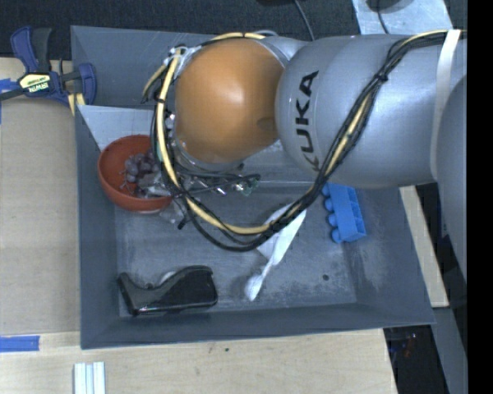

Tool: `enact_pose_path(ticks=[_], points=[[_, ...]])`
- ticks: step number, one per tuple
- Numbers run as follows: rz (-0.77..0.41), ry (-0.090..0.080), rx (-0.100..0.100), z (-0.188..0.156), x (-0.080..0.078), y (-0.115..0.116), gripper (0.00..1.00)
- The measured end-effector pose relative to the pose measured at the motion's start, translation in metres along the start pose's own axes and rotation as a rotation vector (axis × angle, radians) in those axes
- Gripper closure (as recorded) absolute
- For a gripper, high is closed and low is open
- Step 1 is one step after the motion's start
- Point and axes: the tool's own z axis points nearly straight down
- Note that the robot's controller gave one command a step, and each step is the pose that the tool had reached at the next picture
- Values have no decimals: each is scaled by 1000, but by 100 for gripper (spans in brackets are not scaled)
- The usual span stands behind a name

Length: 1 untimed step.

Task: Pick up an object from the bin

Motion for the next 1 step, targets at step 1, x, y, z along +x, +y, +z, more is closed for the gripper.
enact_pose_path(ticks=[1], points=[[76,6,-4,28,-2,4,100]])
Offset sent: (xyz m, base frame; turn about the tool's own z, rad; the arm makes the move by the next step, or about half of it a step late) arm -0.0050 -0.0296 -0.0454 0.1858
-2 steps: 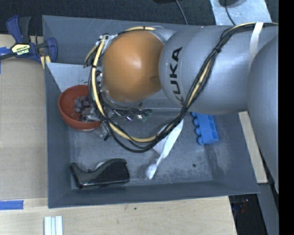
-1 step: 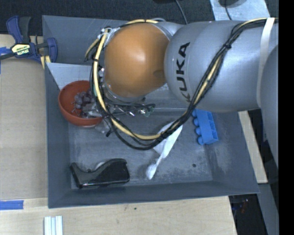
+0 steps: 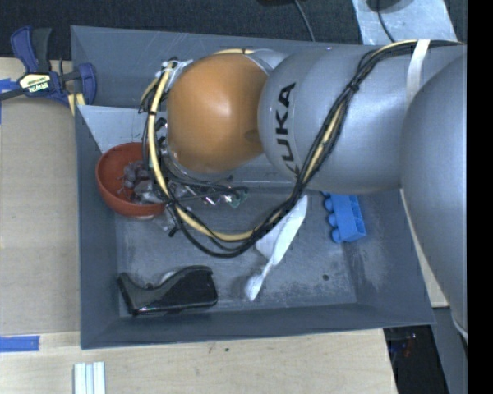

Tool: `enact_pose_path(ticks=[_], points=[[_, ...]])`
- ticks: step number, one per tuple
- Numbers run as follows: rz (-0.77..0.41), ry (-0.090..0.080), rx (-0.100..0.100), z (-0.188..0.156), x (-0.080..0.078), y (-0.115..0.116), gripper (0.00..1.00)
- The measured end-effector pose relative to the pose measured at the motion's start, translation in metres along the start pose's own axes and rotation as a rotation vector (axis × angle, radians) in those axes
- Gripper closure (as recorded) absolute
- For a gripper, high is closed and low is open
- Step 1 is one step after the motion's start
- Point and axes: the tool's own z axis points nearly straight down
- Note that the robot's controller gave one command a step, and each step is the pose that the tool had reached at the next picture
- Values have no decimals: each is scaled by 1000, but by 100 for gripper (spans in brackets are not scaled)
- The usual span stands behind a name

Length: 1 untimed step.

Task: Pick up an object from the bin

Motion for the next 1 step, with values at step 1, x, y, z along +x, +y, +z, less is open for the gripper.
enact_pose_path(ticks=[1], points=[[110,-9,4,17,31,-19,100]])
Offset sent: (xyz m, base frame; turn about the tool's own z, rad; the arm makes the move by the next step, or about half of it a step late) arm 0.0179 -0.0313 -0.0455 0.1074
